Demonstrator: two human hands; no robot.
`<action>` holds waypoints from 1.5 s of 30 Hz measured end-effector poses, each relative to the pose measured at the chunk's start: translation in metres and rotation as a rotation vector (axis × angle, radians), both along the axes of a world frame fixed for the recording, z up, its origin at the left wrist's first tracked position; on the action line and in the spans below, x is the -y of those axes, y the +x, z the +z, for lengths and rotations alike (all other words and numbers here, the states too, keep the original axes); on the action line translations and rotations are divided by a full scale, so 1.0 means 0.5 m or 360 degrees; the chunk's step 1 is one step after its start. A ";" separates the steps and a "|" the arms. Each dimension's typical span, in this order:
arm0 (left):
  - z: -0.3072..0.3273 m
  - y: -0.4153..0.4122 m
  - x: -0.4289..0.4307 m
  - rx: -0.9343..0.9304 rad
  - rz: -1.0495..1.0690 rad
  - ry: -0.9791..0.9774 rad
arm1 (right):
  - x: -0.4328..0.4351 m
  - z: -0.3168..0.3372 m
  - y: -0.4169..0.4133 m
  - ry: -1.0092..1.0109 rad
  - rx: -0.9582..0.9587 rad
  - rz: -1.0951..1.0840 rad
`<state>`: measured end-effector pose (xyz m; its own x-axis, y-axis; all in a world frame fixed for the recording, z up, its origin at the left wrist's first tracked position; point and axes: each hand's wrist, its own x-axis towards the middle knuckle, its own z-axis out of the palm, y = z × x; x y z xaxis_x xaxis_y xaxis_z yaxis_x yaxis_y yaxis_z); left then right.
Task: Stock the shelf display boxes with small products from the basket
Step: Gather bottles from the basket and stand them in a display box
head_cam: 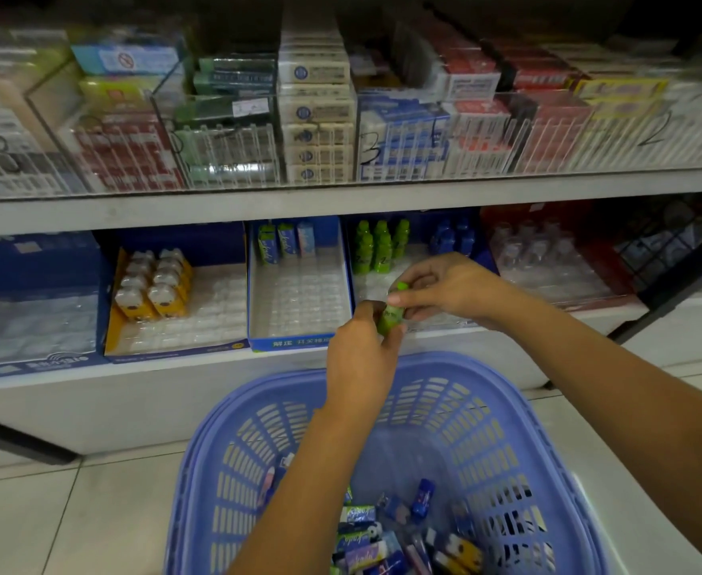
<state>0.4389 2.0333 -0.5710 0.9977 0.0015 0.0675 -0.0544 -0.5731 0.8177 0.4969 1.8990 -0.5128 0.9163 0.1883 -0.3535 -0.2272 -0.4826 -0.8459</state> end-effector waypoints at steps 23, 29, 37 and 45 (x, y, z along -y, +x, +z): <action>-0.029 -0.010 0.011 0.0080 -0.0281 0.0564 | 0.013 -0.006 0.137 -0.1025 0.0669 0.0185; -0.008 -0.033 -0.004 0.0185 -0.0317 0.0248 | -0.006 0.013 0.128 -0.1239 0.0581 0.0217; -0.139 -0.079 -0.083 -0.0467 -0.0418 0.0620 | -0.015 -0.067 -0.121 -0.0898 0.0402 0.0623; -0.319 -0.165 -0.186 -0.1356 -0.0748 0.1159 | -0.079 -0.375 -0.215 -0.0925 -0.0194 0.0914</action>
